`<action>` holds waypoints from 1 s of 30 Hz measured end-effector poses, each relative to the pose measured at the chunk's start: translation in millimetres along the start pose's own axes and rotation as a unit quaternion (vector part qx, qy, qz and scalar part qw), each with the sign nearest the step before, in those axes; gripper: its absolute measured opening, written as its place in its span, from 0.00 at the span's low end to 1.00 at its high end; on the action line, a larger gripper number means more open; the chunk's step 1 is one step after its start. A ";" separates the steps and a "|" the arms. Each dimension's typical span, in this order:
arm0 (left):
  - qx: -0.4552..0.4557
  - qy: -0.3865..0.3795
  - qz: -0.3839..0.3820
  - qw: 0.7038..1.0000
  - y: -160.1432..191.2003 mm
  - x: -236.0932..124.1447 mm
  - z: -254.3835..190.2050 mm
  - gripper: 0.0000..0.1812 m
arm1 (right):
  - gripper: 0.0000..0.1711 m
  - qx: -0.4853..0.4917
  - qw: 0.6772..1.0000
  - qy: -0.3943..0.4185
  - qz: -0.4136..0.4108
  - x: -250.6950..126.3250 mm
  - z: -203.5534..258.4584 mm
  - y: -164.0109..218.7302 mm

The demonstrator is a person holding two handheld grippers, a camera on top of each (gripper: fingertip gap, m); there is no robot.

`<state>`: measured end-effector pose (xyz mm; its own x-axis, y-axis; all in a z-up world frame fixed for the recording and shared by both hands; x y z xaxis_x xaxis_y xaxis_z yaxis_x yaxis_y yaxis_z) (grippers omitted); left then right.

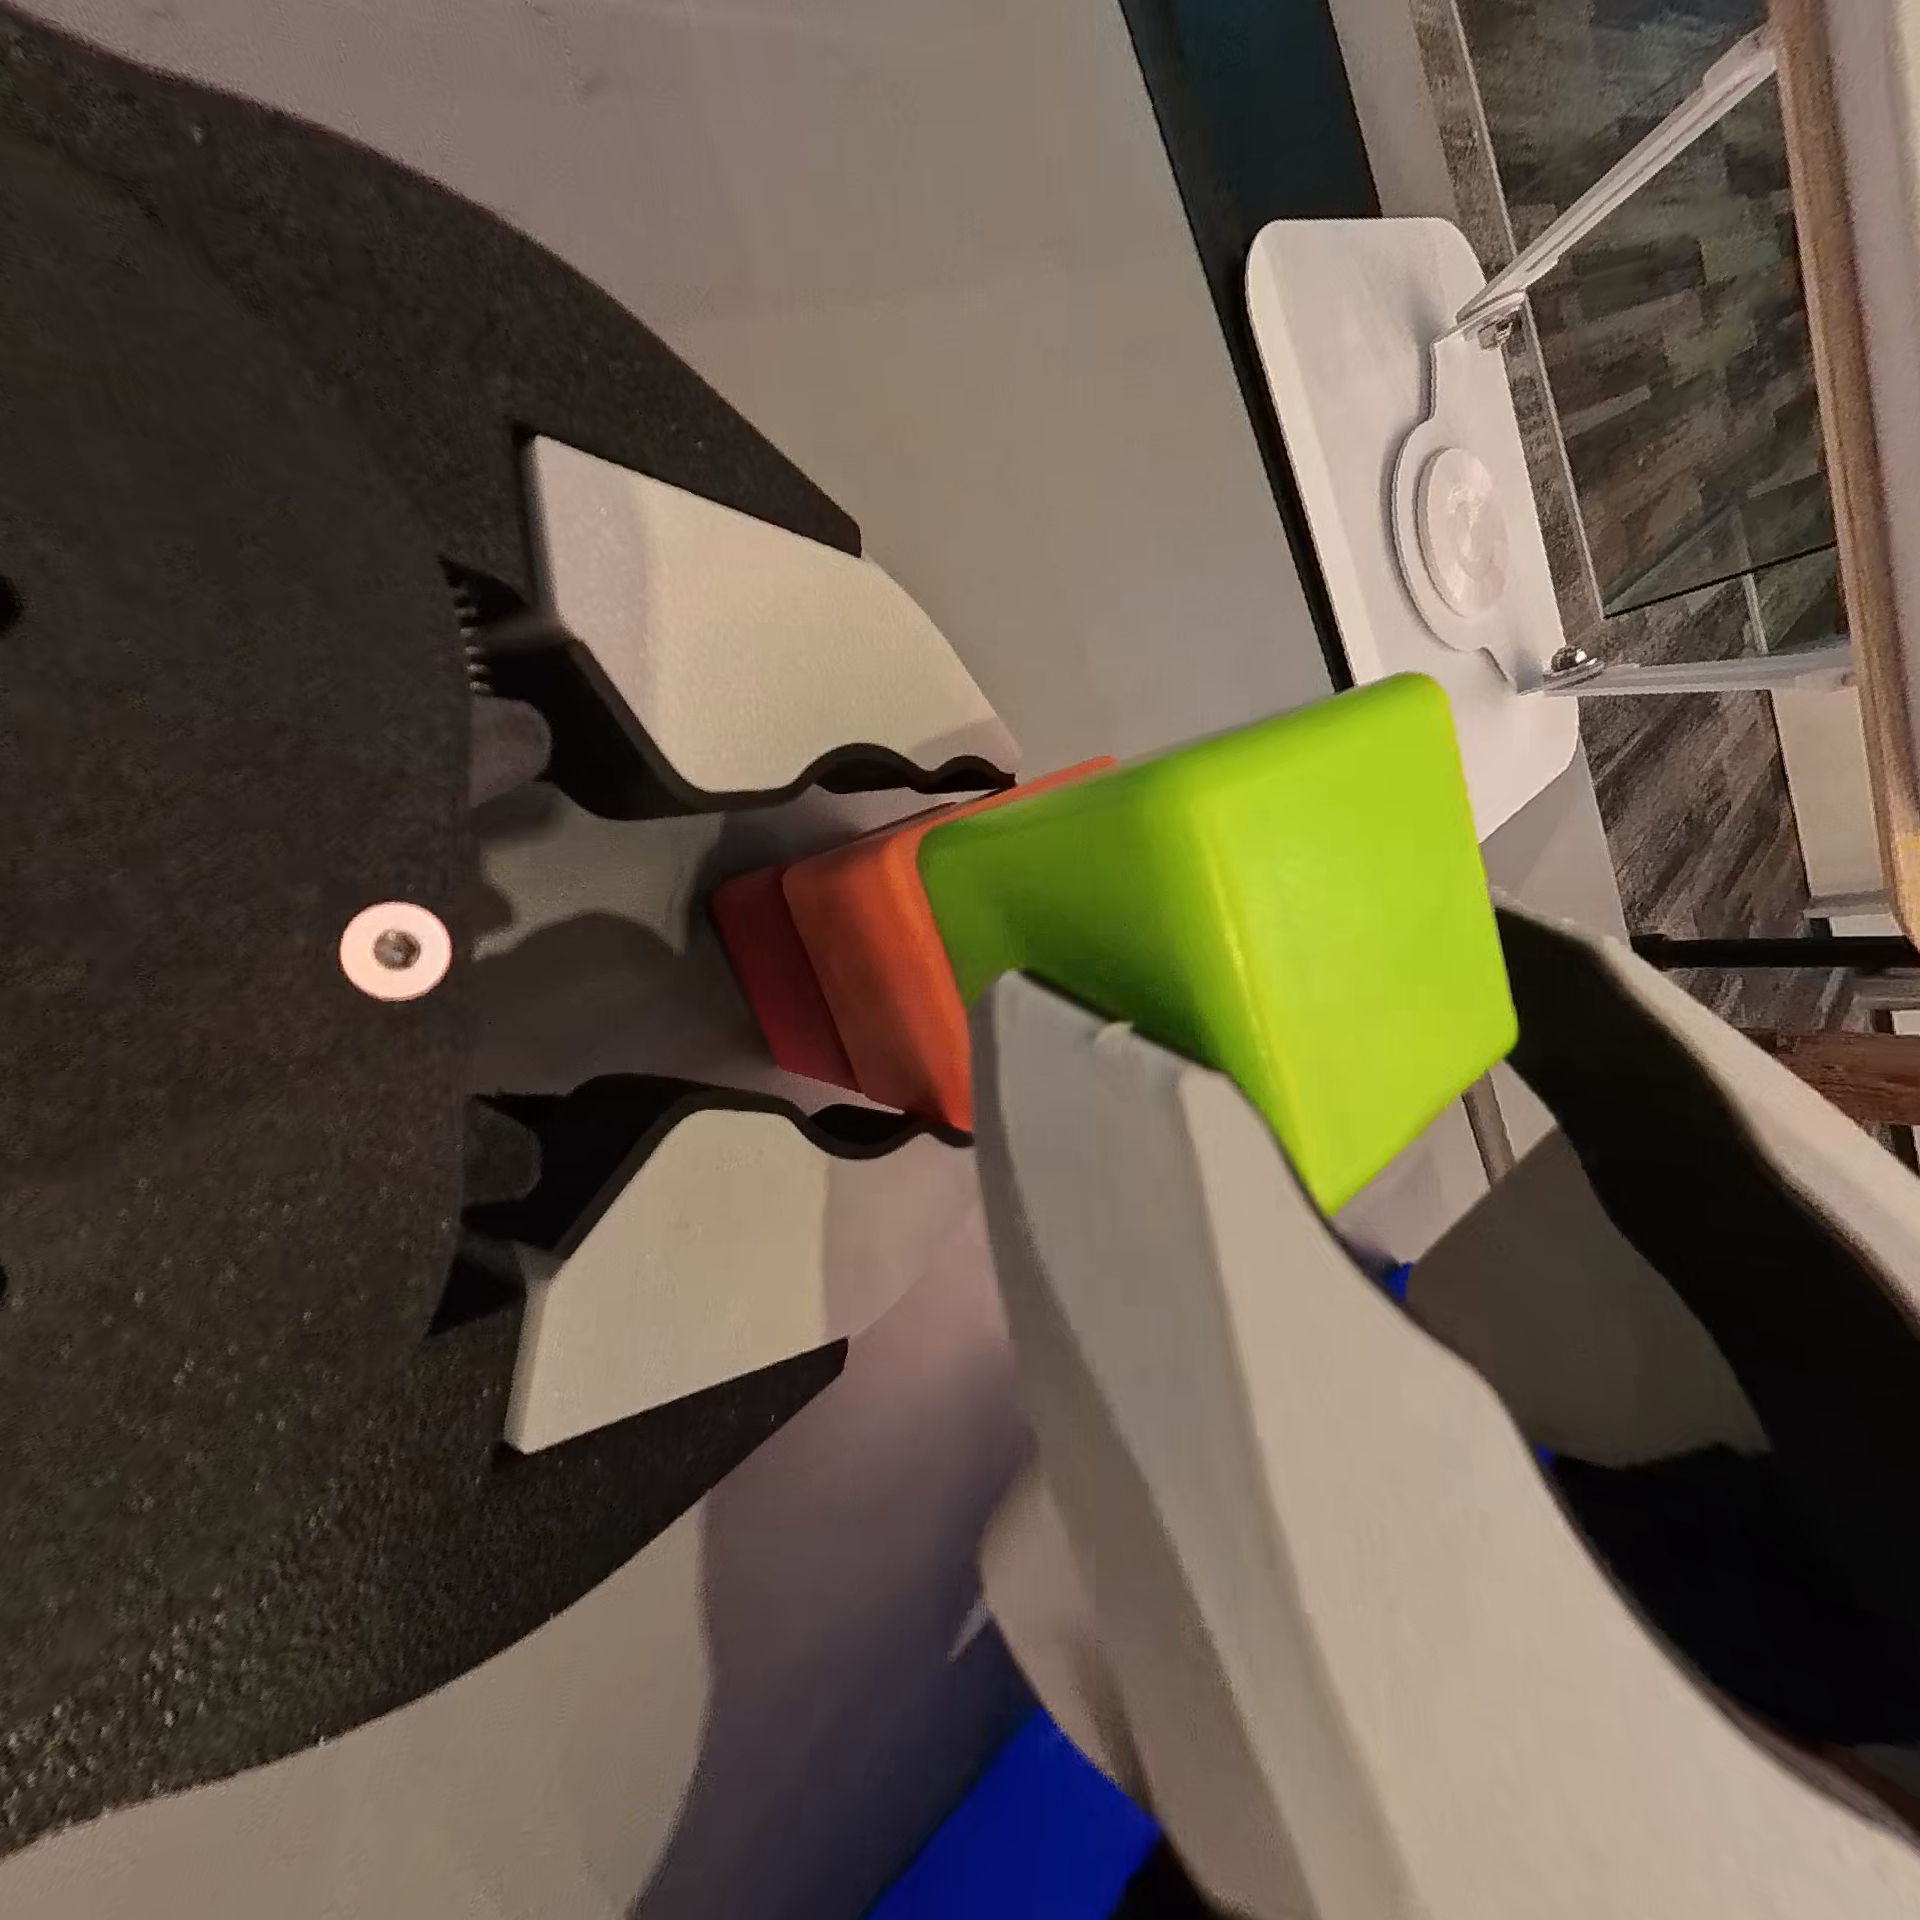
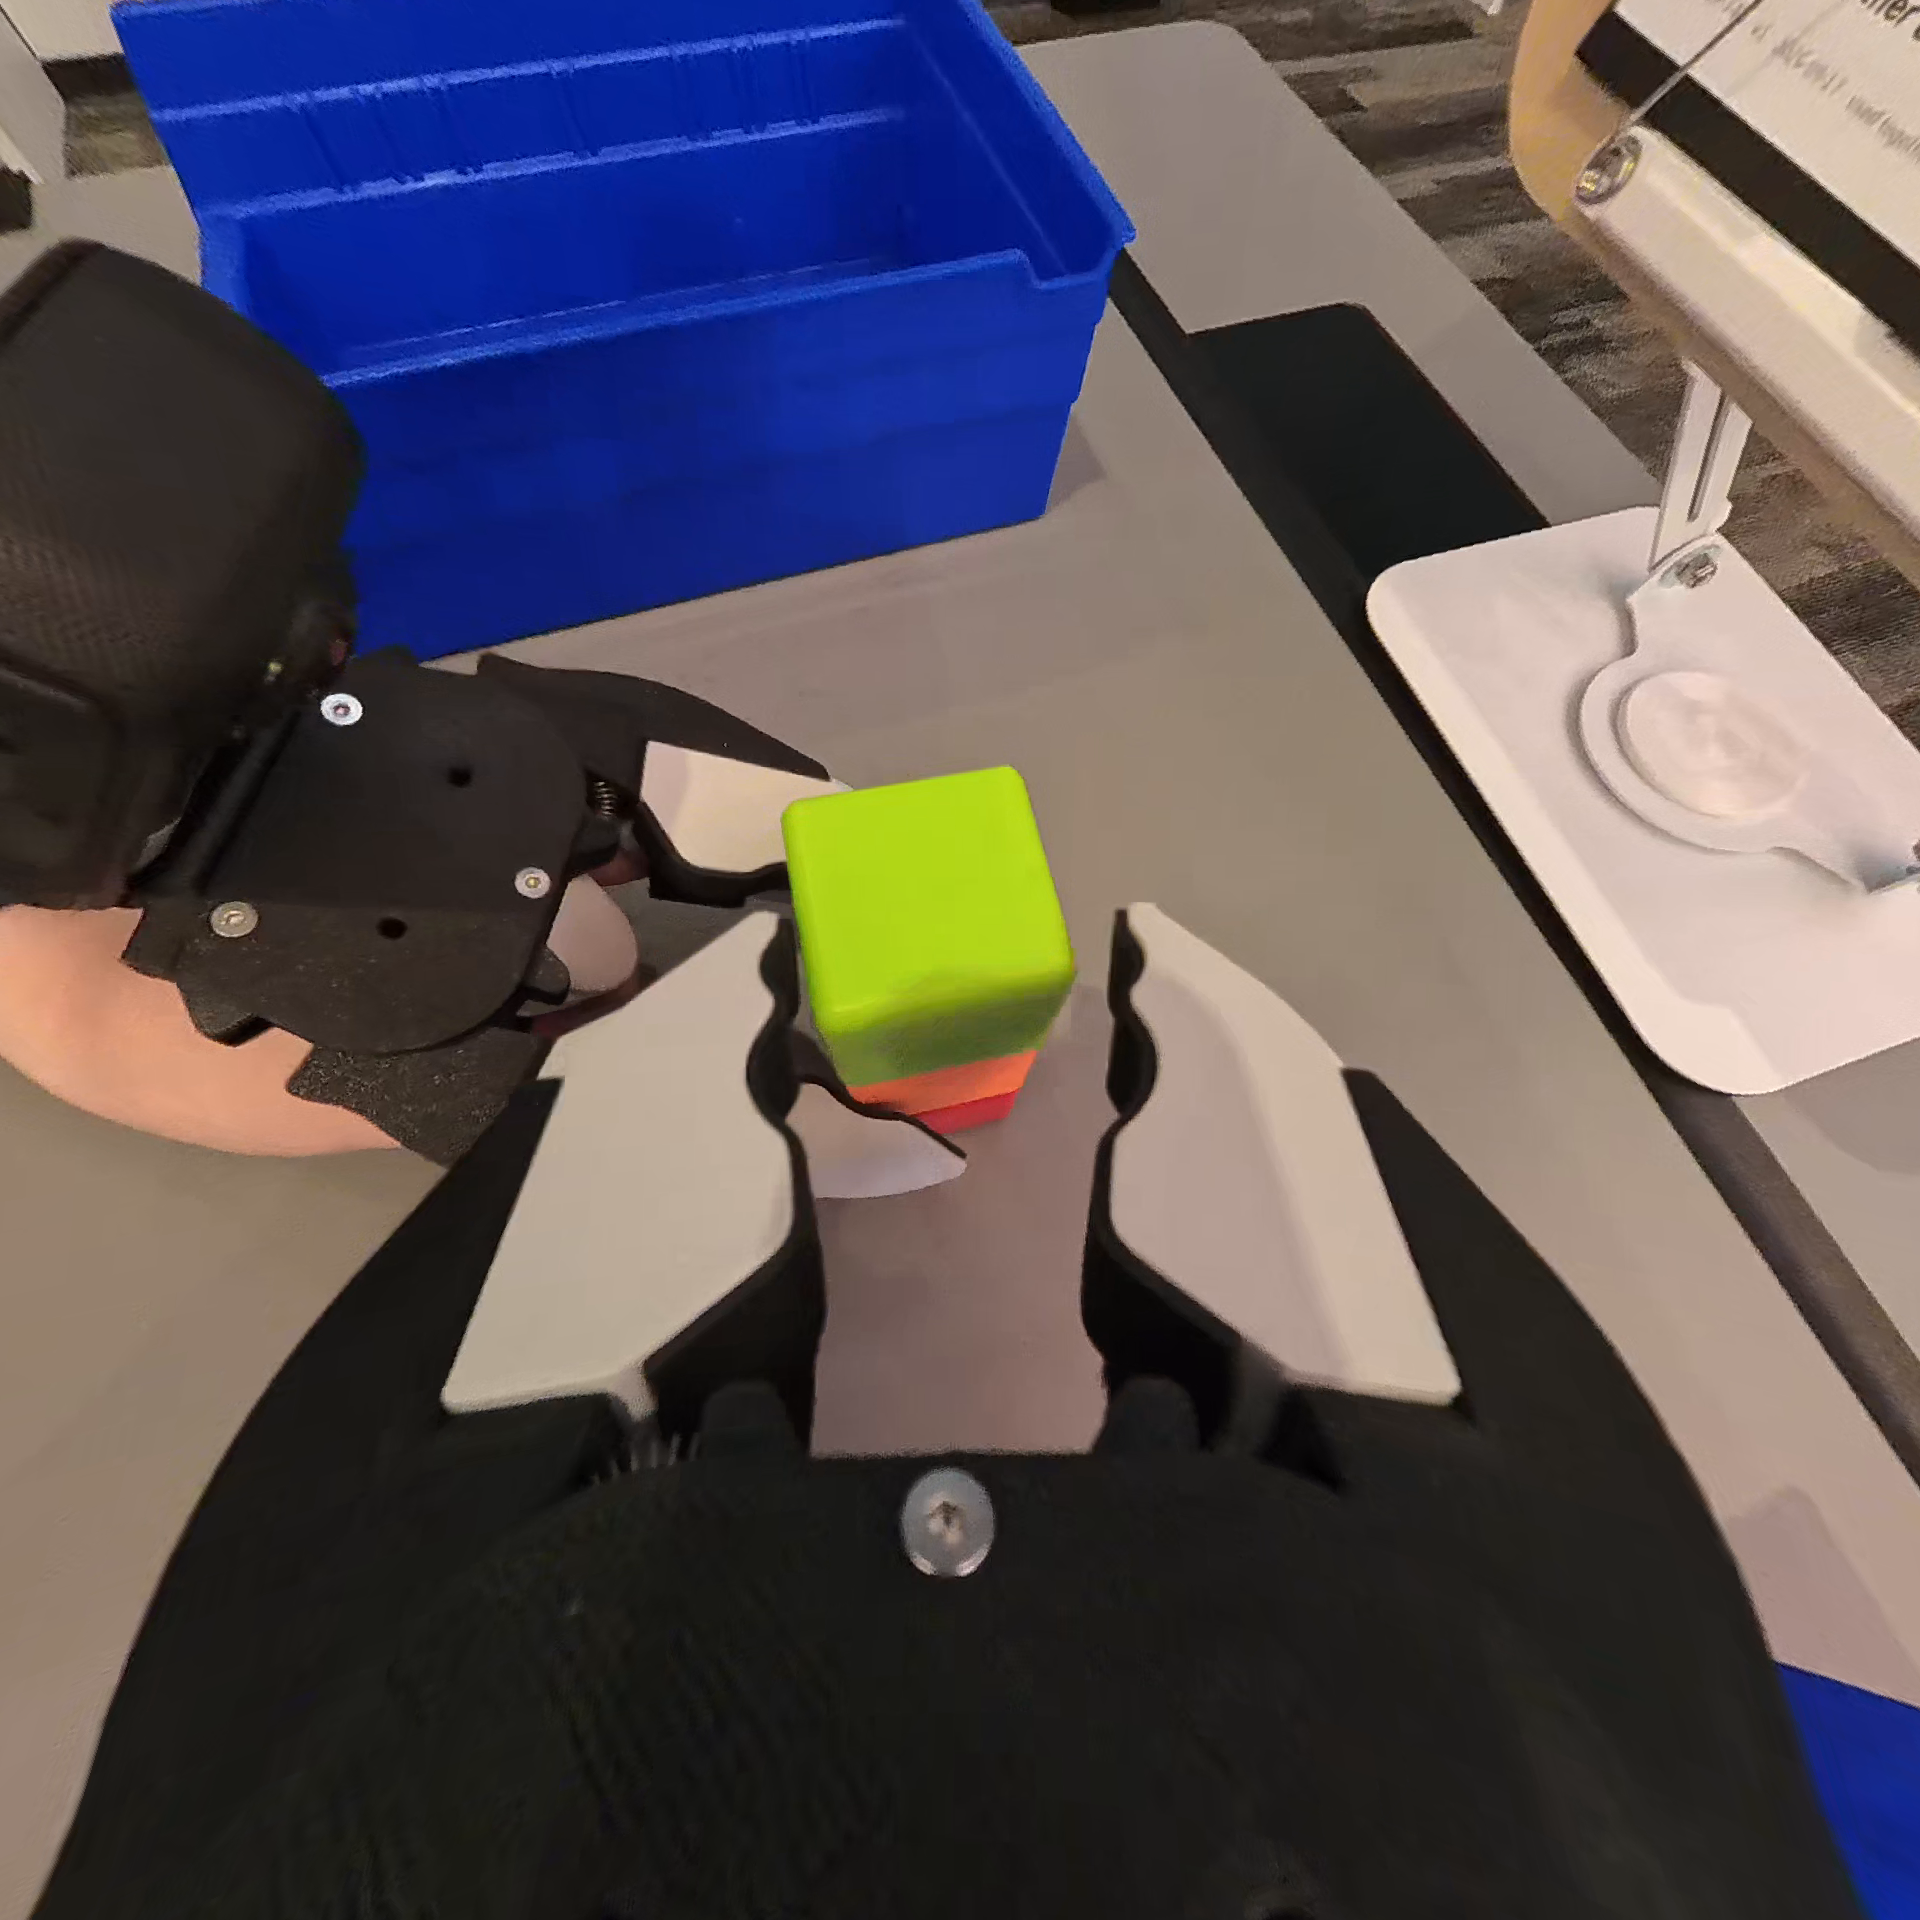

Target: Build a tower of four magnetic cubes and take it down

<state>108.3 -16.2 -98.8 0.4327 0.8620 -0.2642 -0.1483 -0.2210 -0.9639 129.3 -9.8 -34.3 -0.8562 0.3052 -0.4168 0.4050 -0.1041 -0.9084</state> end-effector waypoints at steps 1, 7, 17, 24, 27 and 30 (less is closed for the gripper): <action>0.000 0.000 0.000 1.000 0.0 0.1 0.0 0.32 | 0.30 -0.007 1.000 -0.001 0.005 0.5 1.1 -0.1; 0.006 -0.002 0.002 1.000 0.3 0.6 -0.6 0.31 | 0.30 -0.010 0.999 0.005 0.032 -0.7 1.6 0.6; 0.007 -0.001 0.004 1.000 0.7 1.2 -0.8 0.31 | 0.29 0.008 0.999 0.009 0.041 -1.4 0.7 -1.9; -0.003 0.002 0.007 1.000 1.2 2.0 0.5 0.30 | 0.30 0.007 0.999 0.031 0.005 -26.4 -7.1 -22.1; 0.000 0.002 0.008 1.000 1.4 2.1 0.2 0.30 | 0.30 0.001 0.998 0.064 -0.010 -56.2 -21.3 -29.9; -0.004 0.004 0.008 1.000 1.4 1.9 0.6 0.30 | 0.30 0.018 0.986 0.159 -0.049 -119.5 -56.5 -36.5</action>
Point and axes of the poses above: each gripper's, where its closed fingertips meet, x out along the fingers, y out of its underside, z = x × y across the jaws, the point moved 3 cm from there along -x, back along the fingers, and after that the axes turned 9 degrees about -z, right-handed, at the moved point
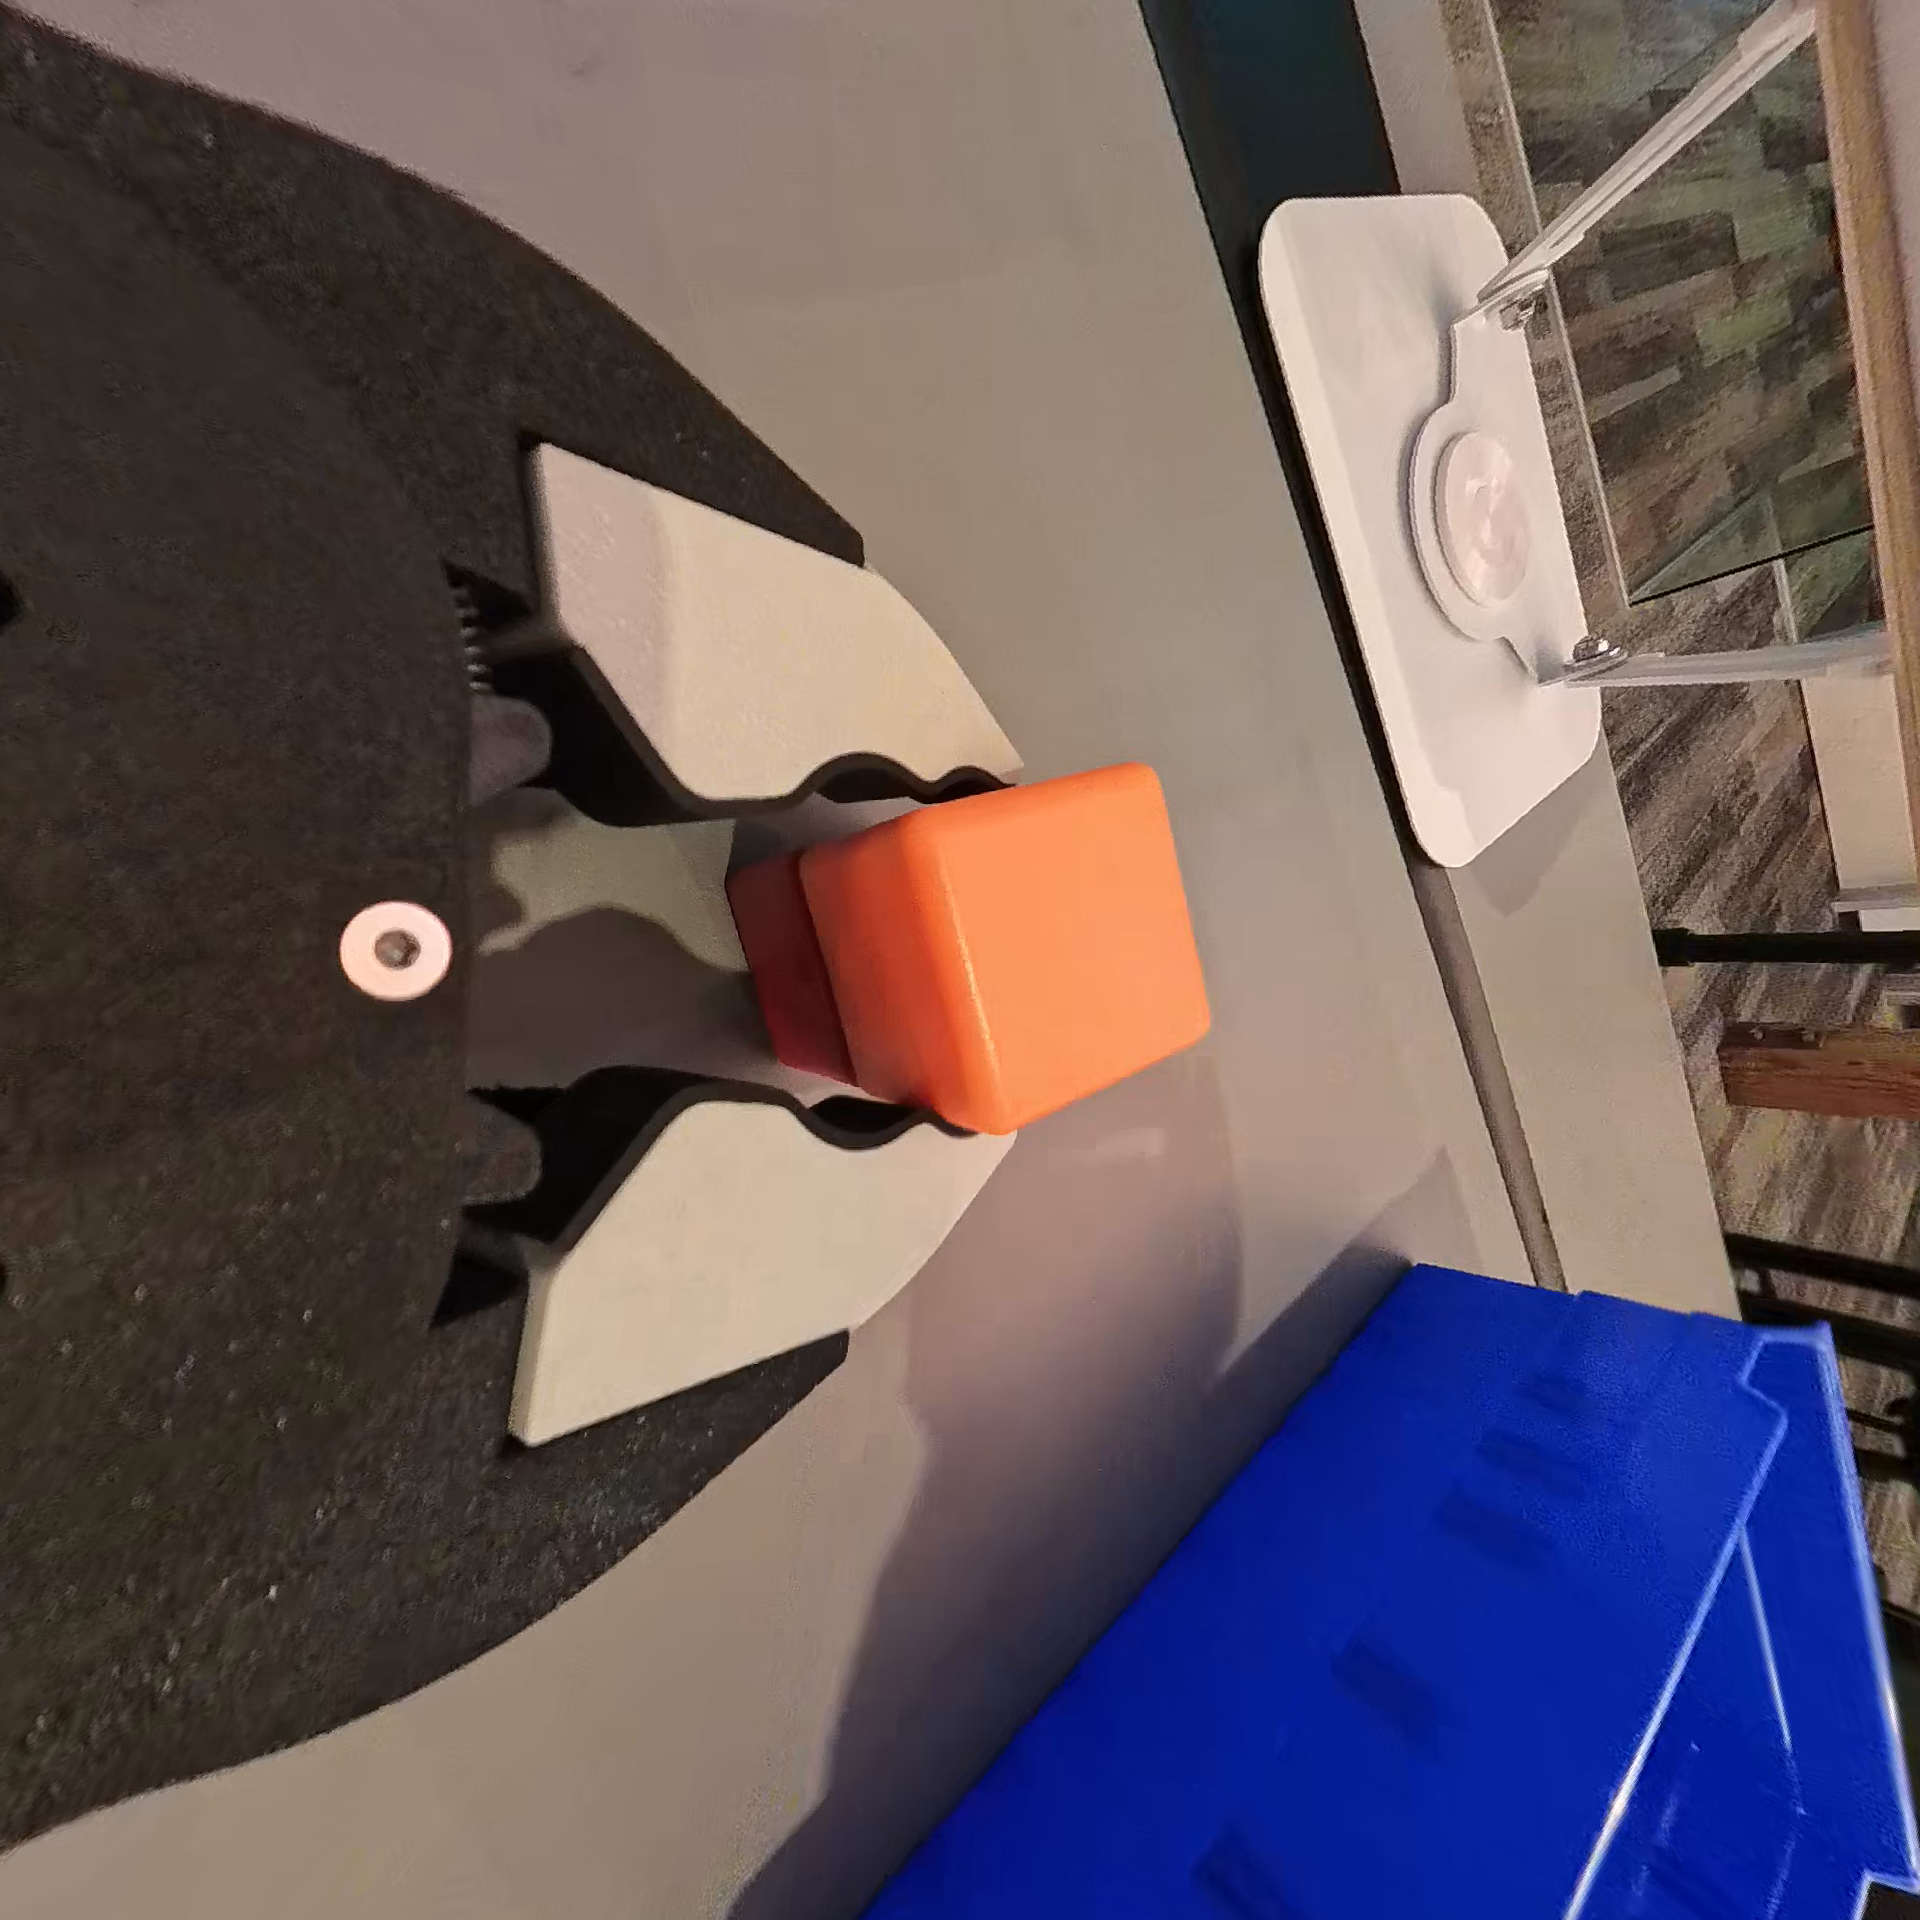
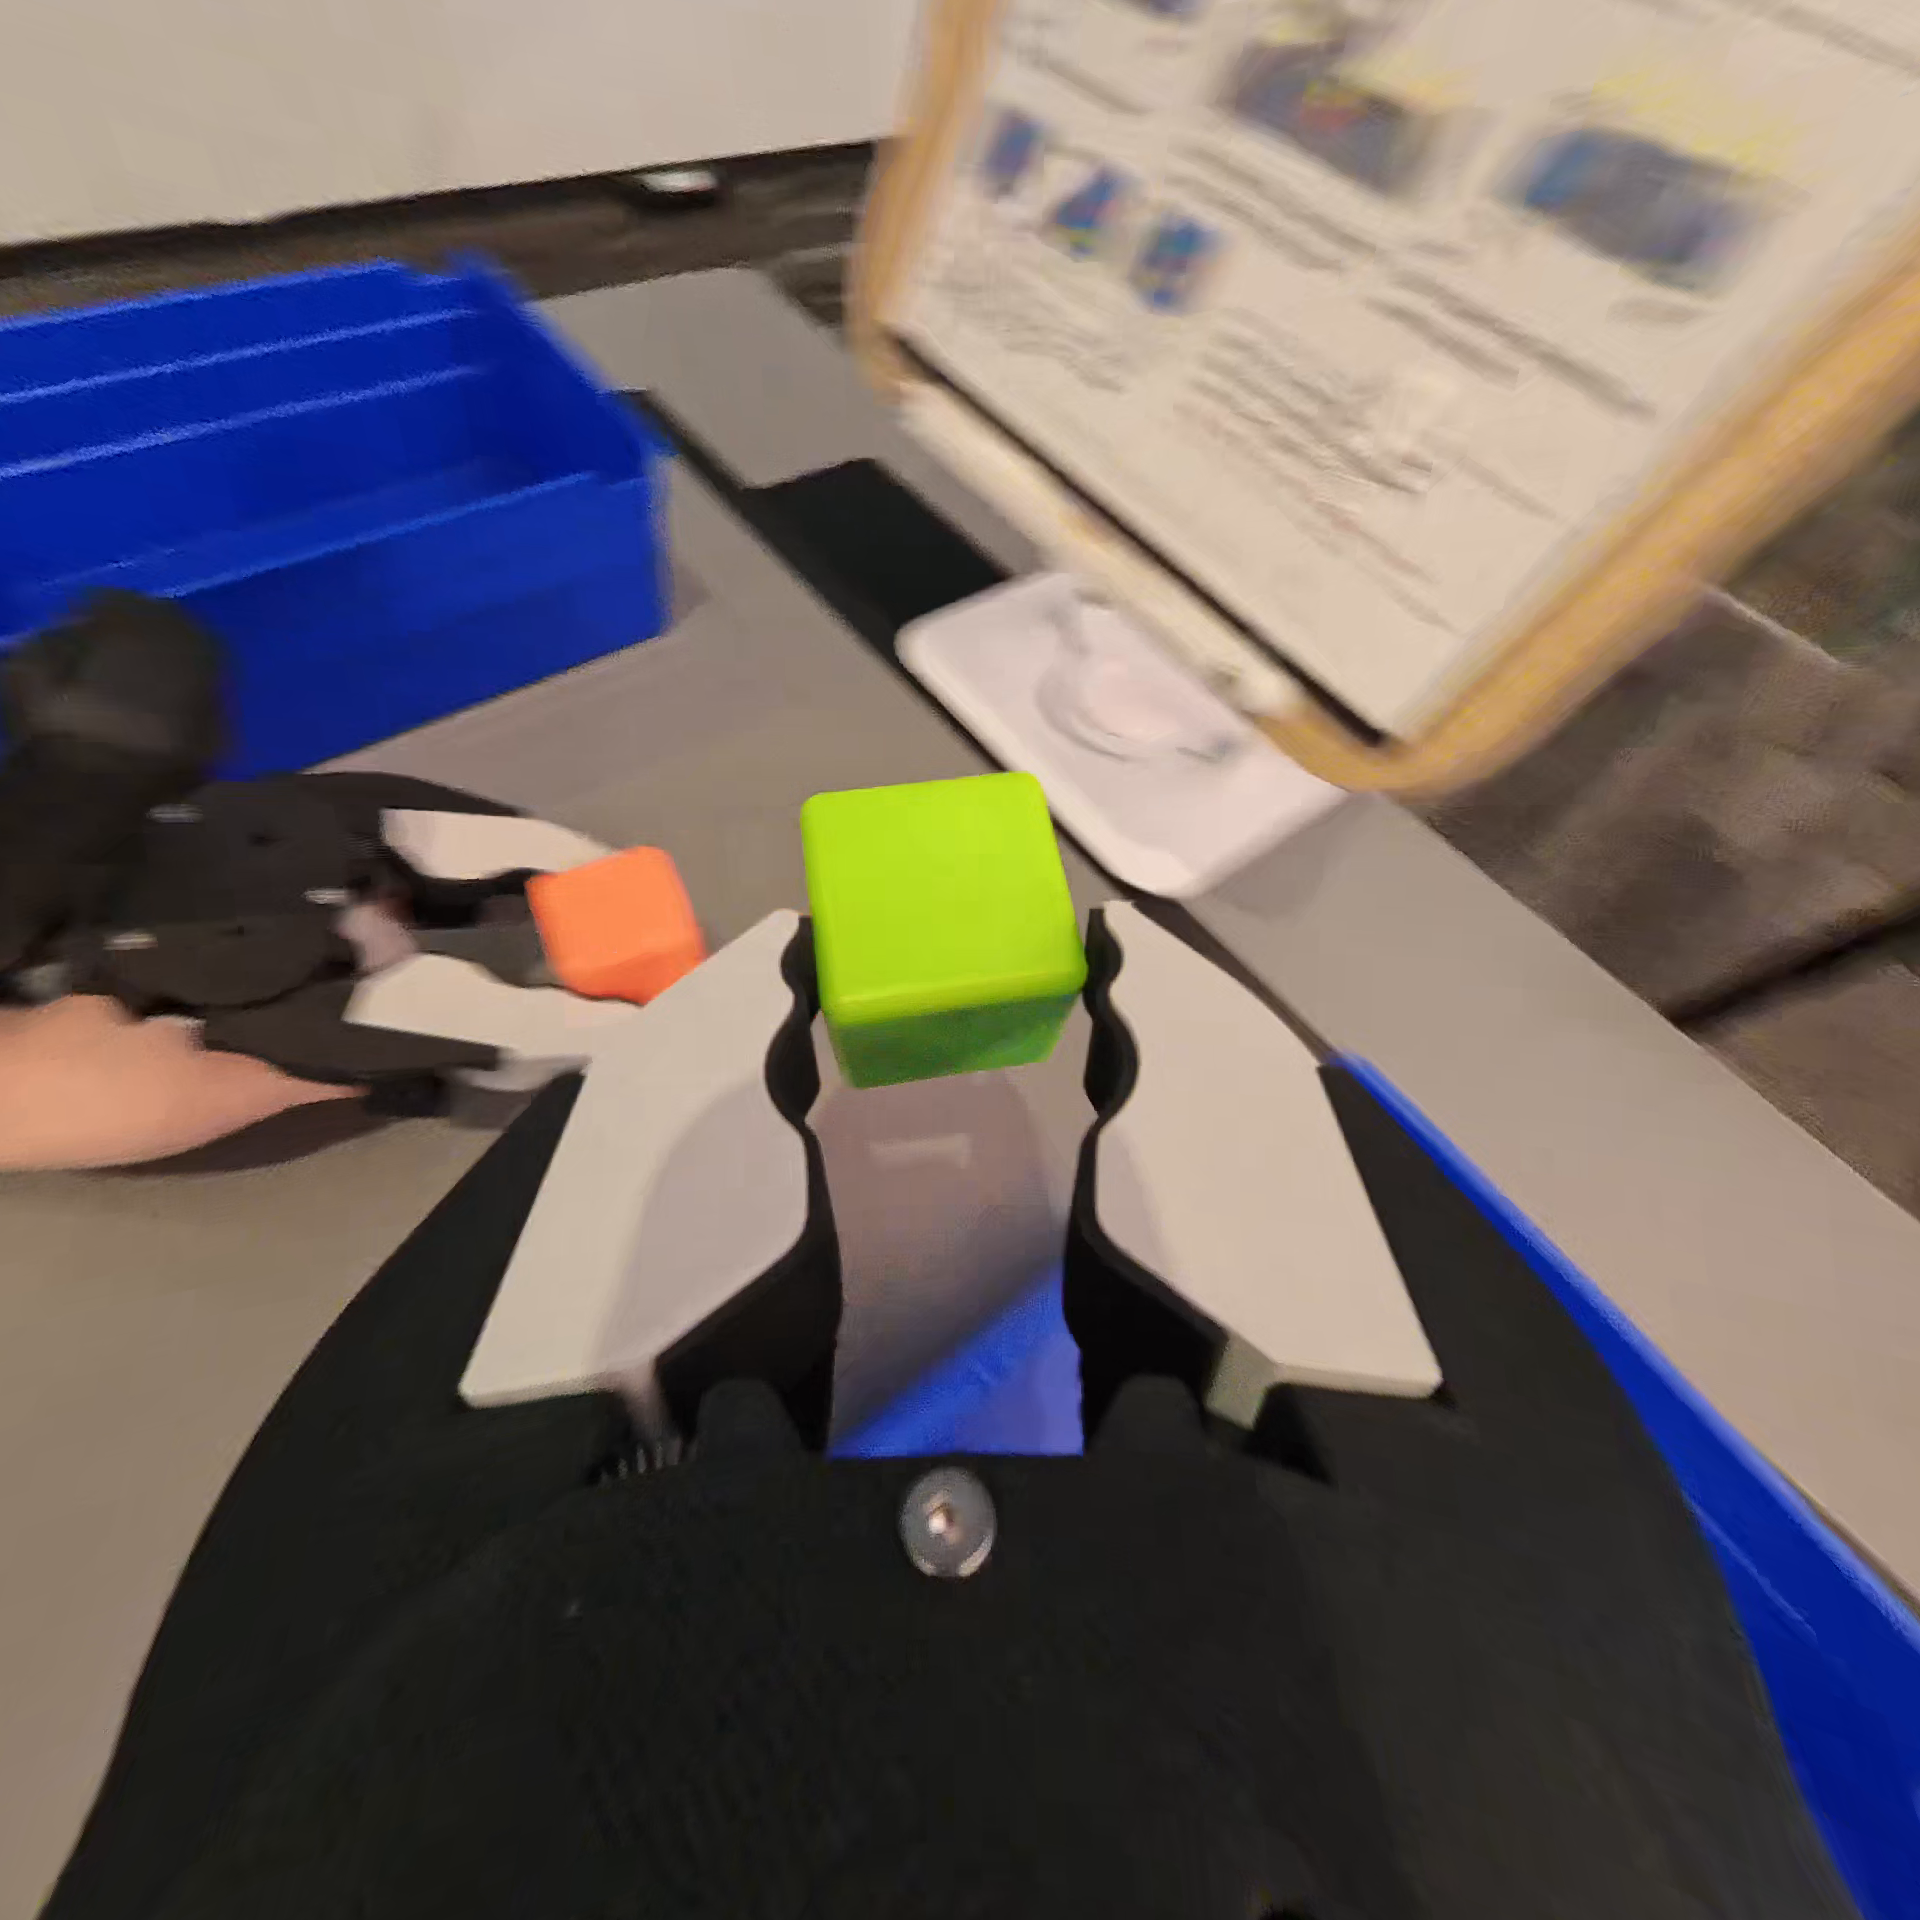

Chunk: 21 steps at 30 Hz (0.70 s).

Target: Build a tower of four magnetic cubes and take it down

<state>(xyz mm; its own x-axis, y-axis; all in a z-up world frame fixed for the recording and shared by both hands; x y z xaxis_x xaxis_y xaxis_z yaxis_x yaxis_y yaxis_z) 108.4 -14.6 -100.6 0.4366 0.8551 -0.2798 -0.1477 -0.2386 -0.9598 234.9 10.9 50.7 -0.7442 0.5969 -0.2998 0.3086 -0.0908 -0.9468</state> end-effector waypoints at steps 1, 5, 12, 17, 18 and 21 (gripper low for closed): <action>-0.001 0.001 0.000 1.000 0.1 0.2 0.0 0.30 | 0.30 0.010 0.999 0.048 0.002 -17.4 -23.5 5.2; 0.003 0.001 0.000 1.000 0.1 0.5 -0.7 0.30 | 0.29 0.101 0.982 0.156 0.029 -51.7 -95.6 64.0; 0.000 0.004 0.001 1.000 0.1 0.7 -0.7 0.30 | 0.29 0.175 0.957 0.187 0.136 -16.3 -120.5 158.6; -0.001 0.006 0.002 1.000 0.1 1.0 -0.9 0.30 | 0.29 0.142 0.956 0.188 0.176 0.9 -115.1 175.7; 0.000 0.006 0.002 1.000 0.1 1.0 -0.9 0.30 | 0.30 0.135 0.955 0.183 0.189 1.8 -113.5 179.9; 0.001 0.008 0.002 1.000 0.2 0.9 -0.8 0.30 | 0.30 0.127 0.956 0.165 0.207 4.1 -108.7 187.5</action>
<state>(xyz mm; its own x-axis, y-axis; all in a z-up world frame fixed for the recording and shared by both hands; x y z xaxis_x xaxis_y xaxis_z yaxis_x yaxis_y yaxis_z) 109.5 -14.2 -101.1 0.4502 0.8463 -0.2847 -0.1511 -0.2420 -0.9584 354.2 83.0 -115.4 -0.3494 0.6832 -0.6413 0.3516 -0.5388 -0.7655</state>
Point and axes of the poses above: each gripper's, where its closed fingertips meet, x out along the fingers, y out of its underside, z = x × y across the jaws, the point moved 3 cm from there along -x, back along the fingers, and after that the axes turned 9 degrees about -z, right-handed, at the moved point
